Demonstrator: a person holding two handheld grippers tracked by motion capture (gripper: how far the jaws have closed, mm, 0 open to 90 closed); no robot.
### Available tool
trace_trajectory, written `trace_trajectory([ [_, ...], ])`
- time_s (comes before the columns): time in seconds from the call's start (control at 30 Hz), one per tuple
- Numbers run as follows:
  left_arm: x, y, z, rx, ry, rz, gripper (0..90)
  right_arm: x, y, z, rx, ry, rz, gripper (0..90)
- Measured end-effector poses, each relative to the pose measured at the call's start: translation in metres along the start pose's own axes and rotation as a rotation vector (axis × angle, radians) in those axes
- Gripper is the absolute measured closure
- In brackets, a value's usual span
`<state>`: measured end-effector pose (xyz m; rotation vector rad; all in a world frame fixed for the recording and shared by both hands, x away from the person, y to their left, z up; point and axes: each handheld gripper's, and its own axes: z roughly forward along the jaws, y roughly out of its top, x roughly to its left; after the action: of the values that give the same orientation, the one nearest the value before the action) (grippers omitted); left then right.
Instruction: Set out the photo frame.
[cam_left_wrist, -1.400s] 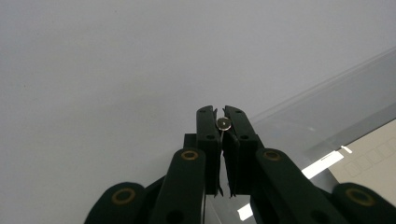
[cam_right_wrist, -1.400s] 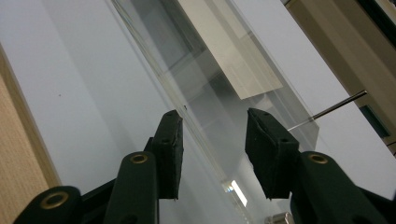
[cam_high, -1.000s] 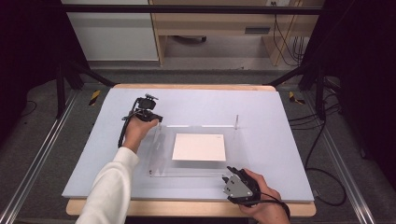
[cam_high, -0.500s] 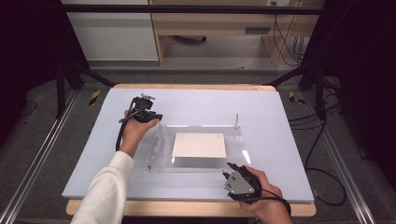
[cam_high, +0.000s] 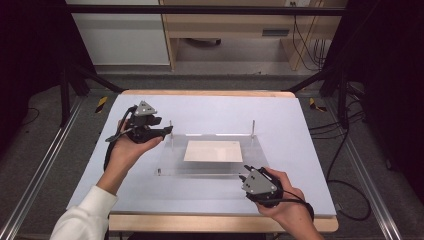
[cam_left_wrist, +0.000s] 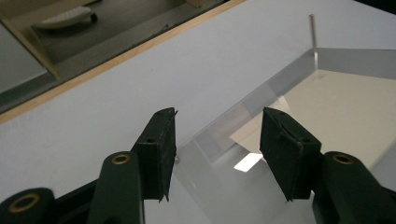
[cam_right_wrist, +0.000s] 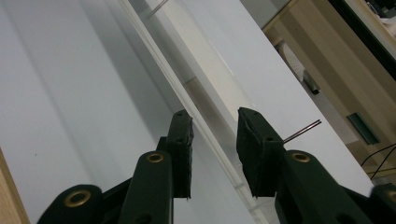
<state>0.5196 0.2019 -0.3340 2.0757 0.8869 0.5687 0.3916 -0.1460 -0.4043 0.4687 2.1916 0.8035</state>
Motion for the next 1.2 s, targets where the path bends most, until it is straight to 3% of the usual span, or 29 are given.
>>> trace_trajectory([
  [0.3,-0.032,0.004,-0.049,-0.065,-0.046,0.114,40.2,-0.018,0.012,-0.001,0.011,0.030,0.034,67.1],
  [0.53,-0.051,-0.002,-0.067,-0.084,-0.074,0.189,40.4,-0.027,0.017,-0.001,0.012,0.052,0.053,67.0],
  [0.83,-0.078,-0.024,-0.069,-0.062,-0.128,0.306,46.7,-0.034,0.020,-0.001,0.017,0.071,0.066,66.9],
  [0.9,-0.082,-0.029,-0.064,-0.046,-0.113,0.338,48.0,-0.036,0.022,-0.001,0.016,0.073,0.072,66.8],
  [1.2,-0.082,-0.045,-0.040,-0.009,-0.086,0.394,53.8,-0.043,0.025,-0.001,0.026,0.093,0.084,66.5],
])
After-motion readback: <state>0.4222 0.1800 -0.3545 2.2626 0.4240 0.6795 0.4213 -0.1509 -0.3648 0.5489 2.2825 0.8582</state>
